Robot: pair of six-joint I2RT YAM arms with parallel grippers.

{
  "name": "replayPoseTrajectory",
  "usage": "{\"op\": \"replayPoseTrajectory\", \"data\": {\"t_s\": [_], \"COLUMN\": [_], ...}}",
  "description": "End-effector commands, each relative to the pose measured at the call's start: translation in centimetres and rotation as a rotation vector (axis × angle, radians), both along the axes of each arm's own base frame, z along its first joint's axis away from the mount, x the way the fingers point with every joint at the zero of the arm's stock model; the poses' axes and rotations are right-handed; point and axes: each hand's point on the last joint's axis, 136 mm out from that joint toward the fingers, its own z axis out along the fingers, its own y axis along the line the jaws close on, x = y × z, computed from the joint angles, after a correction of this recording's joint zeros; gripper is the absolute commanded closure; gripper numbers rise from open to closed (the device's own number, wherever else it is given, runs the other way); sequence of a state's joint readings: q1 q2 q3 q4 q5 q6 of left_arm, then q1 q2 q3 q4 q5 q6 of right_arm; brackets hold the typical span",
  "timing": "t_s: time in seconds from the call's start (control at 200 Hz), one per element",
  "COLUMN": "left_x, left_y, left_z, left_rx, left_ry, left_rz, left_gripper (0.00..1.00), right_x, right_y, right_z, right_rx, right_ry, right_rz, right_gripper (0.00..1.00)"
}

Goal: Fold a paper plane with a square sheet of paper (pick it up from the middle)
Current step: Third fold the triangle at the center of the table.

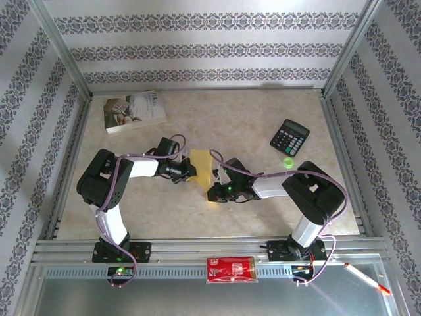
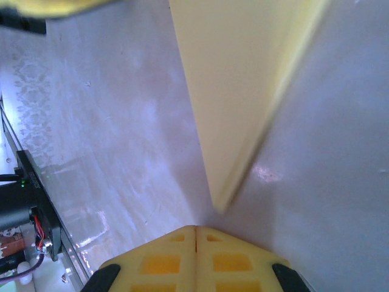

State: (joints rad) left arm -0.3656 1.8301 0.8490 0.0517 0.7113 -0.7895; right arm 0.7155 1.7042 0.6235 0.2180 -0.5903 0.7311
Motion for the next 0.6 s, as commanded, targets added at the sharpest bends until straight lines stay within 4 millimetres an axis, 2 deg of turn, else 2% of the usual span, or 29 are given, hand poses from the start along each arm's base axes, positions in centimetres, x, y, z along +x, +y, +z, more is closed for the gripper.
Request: {"op": "replayPoseTrajectory", "data": {"t_s": [0.0, 0.11, 0.17, 0.26, 0.41, 0.475, 0.595], "left_x": [1.6, 1.8, 1.7, 0.9, -1.6, -2.4, -3.1], "left_y": [1.6, 1.6, 1.5, 1.3, 0.1, -0.3, -0.5], "left_z": [-1.3, -1.3, -1.3, -1.4, -2.3, -2.7, -3.0], "left_rx": [0.051, 0.038, 0.036, 0.042, 0.04, 0.042, 0.043], "left_ry": [-0.024, -0.021, -0.02, -0.006, 0.039, 0.048, 0.059], "left_rz": [0.06, 0.057, 0.055, 0.029, -0.031, -0.045, -0.058], "left_gripper": [1.0, 1.0, 1.0, 1.0, 1.0, 1.0, 1.0], "right_x": [-5.0, -4.9, -4.6, -3.2, -0.2, 0.9, 2.6], "right_y": [-7.2, -7.0, -6.4, -4.8, -1.8, -0.8, 0.8], "right_z": [-6.5, -6.3, -5.6, -2.9, 2.2, 3.2, 3.6], "right_rx": [-0.338, -0.331, -0.298, -0.196, -0.045, -0.016, 0.01], "right_ry": [0.211, 0.211, 0.195, 0.129, 0.009, -0.017, -0.033], "right_rz": [-0.049, -0.045, -0.035, -0.022, -0.014, -0.011, 0.001], "right_gripper": [1.0, 1.0, 1.0, 1.0, 1.0, 1.0, 1.0]}}
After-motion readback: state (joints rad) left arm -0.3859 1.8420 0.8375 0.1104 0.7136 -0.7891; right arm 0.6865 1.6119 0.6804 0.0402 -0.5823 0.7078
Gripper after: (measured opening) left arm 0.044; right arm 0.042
